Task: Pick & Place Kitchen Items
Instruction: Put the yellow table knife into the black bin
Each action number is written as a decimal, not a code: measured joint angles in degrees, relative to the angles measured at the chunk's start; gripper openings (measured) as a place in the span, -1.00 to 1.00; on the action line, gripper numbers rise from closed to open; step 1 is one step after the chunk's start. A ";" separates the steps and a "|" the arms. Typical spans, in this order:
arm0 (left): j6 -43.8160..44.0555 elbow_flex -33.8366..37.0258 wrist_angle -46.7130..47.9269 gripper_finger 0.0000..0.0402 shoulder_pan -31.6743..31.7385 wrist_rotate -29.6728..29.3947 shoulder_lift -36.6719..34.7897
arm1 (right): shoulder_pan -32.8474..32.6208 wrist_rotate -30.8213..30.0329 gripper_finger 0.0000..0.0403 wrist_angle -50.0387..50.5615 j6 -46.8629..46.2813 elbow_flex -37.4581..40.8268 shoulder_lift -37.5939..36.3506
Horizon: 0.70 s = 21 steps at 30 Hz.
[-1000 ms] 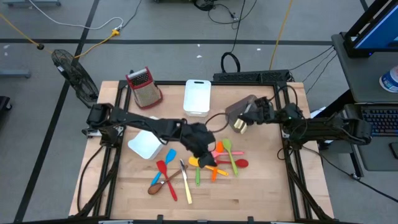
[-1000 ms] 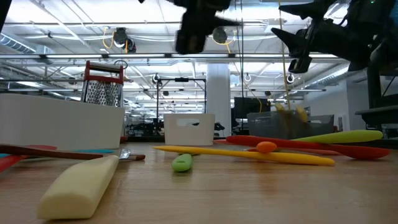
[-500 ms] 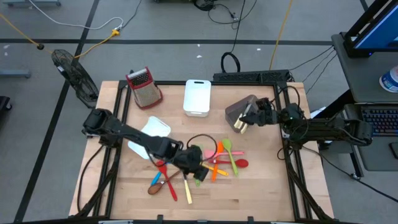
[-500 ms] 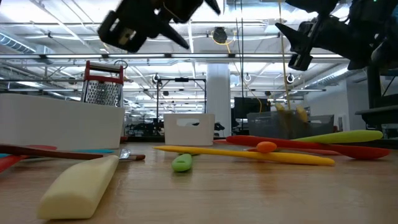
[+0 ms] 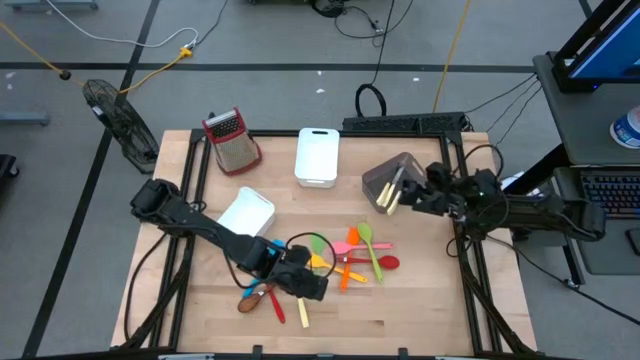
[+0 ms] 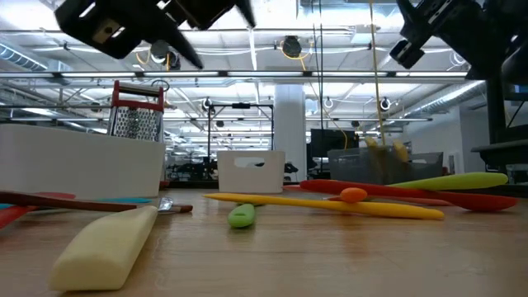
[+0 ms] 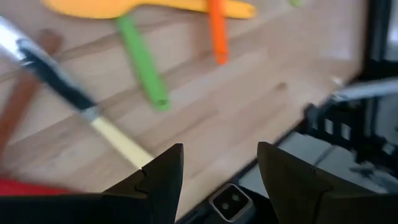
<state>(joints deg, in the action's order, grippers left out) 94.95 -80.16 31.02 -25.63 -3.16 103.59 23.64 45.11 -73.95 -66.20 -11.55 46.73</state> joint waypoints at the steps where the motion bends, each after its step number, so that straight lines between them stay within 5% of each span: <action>1: 0.94 0.00 0.70 0.04 0.00 0.00 0.04 | -0.35 -0.03 0.02 0.43 0.70 0.00 -0.64; 11: 3.33 0.00 0.88 0.04 0.02 -0.02 0.04 | -5.87 0.99 -0.17 16.98 10.33 -7.20 -5.69; 17: 3.54 0.00 0.88 0.04 0.02 -0.02 0.04 | -10.87 0.88 -0.23 49.67 27.25 -18.84 -7.49; 21: 3.54 0.00 0.91 0.04 0.02 -0.03 0.04 | -14.16 -7.69 -0.23 75.82 41.05 -26.11 -8.06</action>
<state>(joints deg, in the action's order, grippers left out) 98.49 -80.16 31.93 -25.61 -3.19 103.63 9.48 37.41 1.87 -25.15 -37.66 38.67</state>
